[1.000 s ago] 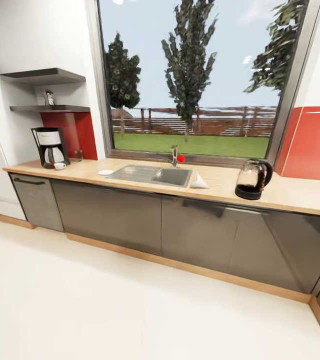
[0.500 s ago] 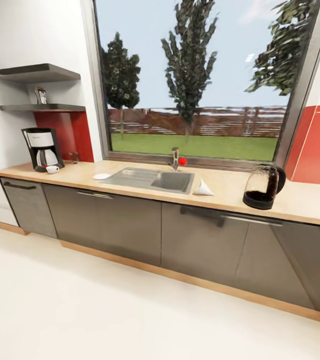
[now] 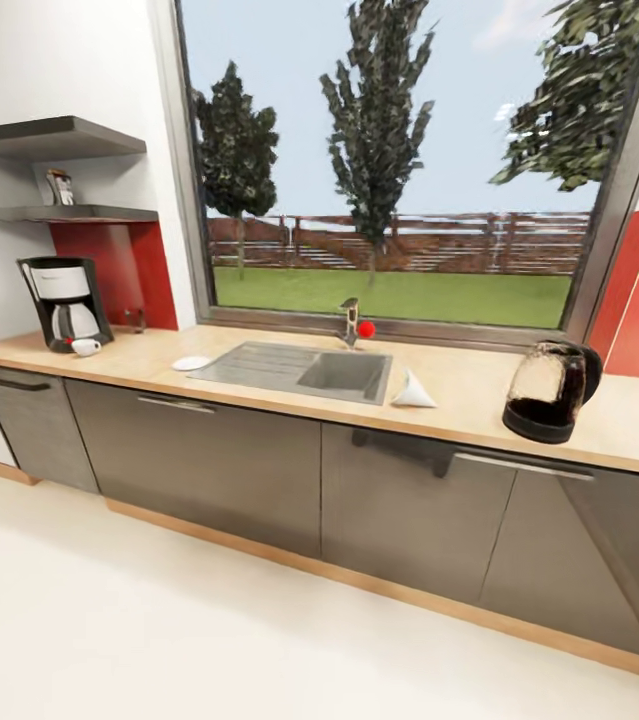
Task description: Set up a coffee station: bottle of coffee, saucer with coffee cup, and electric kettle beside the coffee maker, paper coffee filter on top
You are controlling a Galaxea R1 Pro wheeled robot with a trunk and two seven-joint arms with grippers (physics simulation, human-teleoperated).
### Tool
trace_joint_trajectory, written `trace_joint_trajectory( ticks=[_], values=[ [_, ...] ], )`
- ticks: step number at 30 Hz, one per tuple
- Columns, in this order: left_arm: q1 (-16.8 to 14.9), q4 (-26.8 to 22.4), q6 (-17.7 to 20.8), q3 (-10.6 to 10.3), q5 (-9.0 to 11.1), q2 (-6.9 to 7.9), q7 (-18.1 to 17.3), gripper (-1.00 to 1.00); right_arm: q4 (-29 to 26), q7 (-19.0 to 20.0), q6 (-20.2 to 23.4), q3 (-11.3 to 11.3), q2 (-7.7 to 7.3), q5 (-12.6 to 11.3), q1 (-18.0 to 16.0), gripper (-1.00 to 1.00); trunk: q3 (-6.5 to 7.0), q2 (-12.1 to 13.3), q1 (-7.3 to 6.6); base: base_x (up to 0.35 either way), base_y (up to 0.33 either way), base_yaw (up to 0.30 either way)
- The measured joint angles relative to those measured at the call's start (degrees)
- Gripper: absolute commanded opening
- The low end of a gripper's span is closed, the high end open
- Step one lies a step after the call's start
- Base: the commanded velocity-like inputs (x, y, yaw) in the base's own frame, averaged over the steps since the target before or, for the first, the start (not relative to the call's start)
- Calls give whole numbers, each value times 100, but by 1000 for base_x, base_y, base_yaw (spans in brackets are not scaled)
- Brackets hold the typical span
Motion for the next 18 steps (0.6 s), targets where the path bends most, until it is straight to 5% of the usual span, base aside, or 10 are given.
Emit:
trace_joint_trajectory(
  ticks=[10, 18],
  values=[
    [-1, 1, -10, 7, 0, 0, -5, 100, -1, 0, 0, 0, -2, 1, -1, 100, 0, 0, 0, 321, 0, -188],
    [-1, 2, -24, 18, -1, 0, -9, 100, -1, 0, 0, 0, -2, 0, 0, 100, 0, 0, 3, 140, 0, -243]
  ],
)
